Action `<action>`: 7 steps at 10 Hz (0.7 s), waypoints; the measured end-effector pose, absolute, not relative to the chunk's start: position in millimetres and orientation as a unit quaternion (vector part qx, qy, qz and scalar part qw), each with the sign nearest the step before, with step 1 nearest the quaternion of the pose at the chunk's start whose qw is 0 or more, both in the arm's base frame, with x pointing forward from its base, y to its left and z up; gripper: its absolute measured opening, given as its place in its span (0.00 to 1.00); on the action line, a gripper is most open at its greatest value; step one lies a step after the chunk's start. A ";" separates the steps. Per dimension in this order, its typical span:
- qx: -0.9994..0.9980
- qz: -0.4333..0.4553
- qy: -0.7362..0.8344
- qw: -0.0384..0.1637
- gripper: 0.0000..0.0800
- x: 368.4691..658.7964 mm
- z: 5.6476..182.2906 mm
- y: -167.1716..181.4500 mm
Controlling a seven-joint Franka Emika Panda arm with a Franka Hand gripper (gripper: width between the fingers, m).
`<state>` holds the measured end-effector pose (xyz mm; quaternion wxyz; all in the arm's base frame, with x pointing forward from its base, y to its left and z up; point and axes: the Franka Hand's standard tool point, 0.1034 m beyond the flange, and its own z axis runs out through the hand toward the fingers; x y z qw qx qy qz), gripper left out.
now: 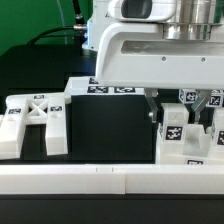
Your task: Assemble chair
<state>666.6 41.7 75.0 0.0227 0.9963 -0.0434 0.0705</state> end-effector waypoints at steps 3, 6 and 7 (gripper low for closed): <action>0.979 0.070 -0.191 0.008 0.37 665.1 72.6 33.8; 0.958 0.062 -0.281 0.012 0.37 658.9 72.0 26.4; 0.956 0.060 -0.288 0.014 0.37 658.0 72.3 25.3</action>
Offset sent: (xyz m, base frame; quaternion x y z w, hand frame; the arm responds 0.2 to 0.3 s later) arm -0.0038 -0.0056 -0.0070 -0.0020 -0.0042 0.2679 0.9634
